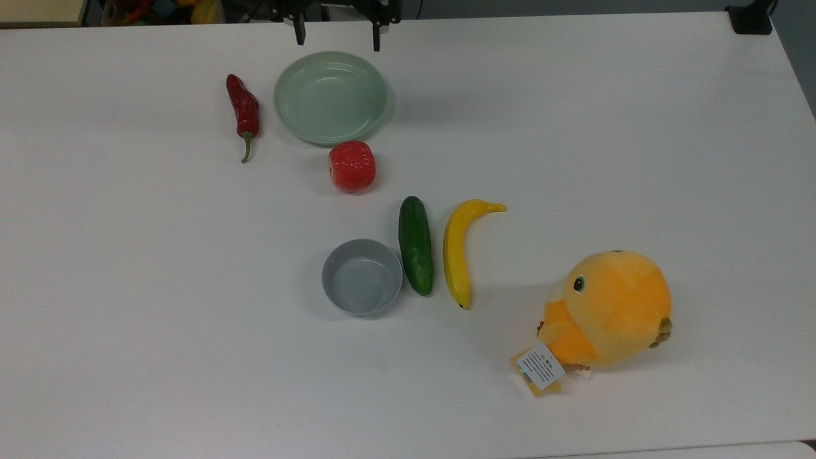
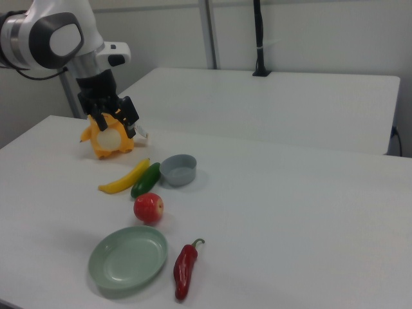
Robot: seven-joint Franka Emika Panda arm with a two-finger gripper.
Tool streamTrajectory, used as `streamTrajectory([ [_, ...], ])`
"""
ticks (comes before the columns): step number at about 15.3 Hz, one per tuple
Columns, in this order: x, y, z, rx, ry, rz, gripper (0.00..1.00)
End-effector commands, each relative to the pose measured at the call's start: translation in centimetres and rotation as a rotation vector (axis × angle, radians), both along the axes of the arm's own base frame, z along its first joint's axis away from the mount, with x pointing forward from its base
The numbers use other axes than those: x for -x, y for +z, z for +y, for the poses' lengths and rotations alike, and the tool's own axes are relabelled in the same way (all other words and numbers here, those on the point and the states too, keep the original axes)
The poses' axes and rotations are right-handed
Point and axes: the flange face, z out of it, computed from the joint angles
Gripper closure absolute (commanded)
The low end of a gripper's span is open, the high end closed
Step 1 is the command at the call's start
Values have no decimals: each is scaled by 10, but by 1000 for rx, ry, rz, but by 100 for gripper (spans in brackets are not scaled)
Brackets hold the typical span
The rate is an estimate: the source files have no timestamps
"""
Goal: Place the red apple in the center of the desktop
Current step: 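Open the gripper, release the apple, and raise the gripper away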
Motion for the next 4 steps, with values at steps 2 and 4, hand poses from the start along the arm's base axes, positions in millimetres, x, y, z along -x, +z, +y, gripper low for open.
streamTrajectory([
  [2,-1,-11,10,7,52,52,0],
  [4,-1,-13,12,8,57,55,0],
])
